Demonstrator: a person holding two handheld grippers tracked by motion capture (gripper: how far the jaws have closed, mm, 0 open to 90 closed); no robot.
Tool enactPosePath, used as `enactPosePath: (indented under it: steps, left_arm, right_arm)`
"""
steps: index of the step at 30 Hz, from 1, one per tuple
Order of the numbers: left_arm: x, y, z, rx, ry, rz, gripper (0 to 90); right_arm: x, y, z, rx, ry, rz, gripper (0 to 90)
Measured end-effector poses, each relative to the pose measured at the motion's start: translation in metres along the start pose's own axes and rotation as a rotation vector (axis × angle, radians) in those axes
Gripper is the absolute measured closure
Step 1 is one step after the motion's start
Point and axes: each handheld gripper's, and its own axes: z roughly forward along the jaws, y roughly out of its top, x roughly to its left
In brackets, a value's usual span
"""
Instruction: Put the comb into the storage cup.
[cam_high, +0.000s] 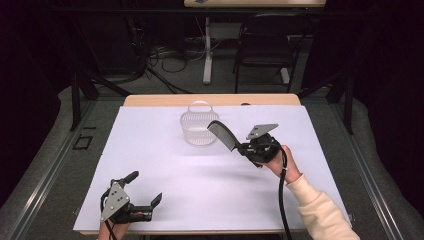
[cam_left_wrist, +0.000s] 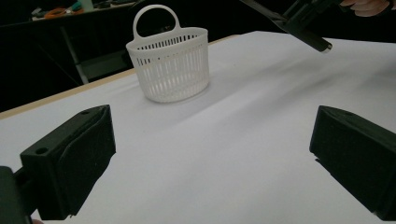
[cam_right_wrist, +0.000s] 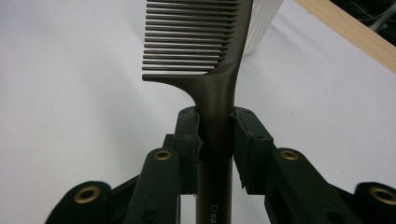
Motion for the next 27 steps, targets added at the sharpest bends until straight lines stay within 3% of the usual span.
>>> enactPosePath:
  steps: [14, 27]
  left_arm:
    - [0.0, 0.0001, 0.0008, 0.001, -0.002, 0.002, 0.3]
    - [-0.0002, -0.0001, 0.0008, -0.001, -0.002, -0.002, 0.3]
  right_arm:
    - [-0.001, 0.004, -0.0044, -0.046, -0.015, 0.005, 72.8]
    - [-0.0032, 0.0078, -0.0029, -0.051, -0.029, 0.006, 72.8]
